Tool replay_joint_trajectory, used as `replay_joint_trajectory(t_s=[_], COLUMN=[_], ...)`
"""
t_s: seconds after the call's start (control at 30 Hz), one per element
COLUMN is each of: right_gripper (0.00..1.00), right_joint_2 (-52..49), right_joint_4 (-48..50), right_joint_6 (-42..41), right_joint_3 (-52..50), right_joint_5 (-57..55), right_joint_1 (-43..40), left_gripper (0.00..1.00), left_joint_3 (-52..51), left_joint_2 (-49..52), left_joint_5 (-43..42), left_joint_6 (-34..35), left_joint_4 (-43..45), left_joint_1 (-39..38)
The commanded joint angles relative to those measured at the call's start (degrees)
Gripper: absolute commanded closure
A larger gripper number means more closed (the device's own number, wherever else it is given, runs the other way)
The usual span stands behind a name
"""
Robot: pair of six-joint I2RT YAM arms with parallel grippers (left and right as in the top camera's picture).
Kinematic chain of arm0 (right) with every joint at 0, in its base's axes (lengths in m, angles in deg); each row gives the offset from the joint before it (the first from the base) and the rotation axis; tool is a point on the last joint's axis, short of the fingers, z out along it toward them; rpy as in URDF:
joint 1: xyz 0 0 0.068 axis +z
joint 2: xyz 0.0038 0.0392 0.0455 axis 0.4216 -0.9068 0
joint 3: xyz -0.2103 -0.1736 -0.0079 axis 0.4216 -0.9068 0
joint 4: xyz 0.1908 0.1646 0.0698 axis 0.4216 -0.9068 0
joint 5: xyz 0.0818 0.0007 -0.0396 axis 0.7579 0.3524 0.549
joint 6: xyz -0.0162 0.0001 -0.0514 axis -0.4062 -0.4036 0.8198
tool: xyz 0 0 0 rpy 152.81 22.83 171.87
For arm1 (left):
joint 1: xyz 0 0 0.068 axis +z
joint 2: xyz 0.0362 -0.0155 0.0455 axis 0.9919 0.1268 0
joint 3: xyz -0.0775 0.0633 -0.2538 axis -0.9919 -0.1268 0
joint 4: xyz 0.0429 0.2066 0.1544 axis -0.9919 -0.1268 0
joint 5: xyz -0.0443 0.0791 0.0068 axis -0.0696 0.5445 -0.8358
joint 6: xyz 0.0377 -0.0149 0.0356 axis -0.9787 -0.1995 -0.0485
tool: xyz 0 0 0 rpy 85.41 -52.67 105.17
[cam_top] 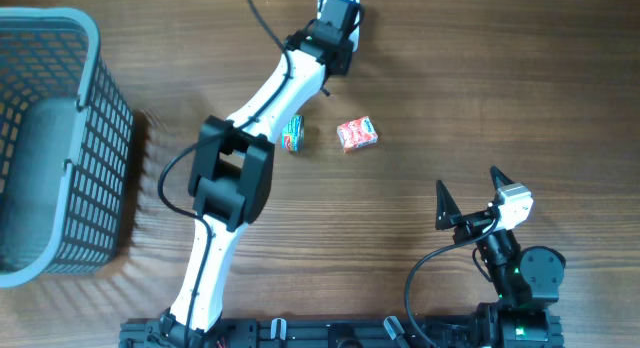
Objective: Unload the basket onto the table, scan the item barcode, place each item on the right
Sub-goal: 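Carry the hex wrench package rightward toward the right gripper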
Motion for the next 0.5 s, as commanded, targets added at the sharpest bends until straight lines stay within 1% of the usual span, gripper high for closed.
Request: replay_joint_trajectory(t_s=[0.0,0.1,0.23,0.37,0.47], right_gripper=[0.0,0.0,0.0,0.0,0.0], right_joint_2=[0.09,0.09,0.09,0.09,0.09], right_joint_4=[0.17,0.17,0.15,0.17,0.17], right_joint_6=[0.22,0.22,0.2,0.22,0.2], right_joint_3=[-0.04,-0.04,-0.04,-0.04,-0.04], right_joint_5=[-0.13,-0.13,-0.13,-0.13,-0.13], right_joint_1=[0.2,0.2,0.2,0.2,0.2], left_gripper=[0.96,0.96,0.96,0.96,0.96], left_joint_3=[6.23,6.47,6.47,6.47,6.47], left_joint_2=[-2.1,-5.07,-7.15,-7.13,-7.13], left_joint_5=[0.7,-0.66,-11.08,-13.79,-13.97], left_joint_6=[-0.68,-0.66,-0.63,-0.7,-0.7], left_joint_4=[-2.03,-3.37,-8.02,-12.24,-12.68], left_joint_1=[-3.52,-4.79,-6.43,-8.59,-10.36])
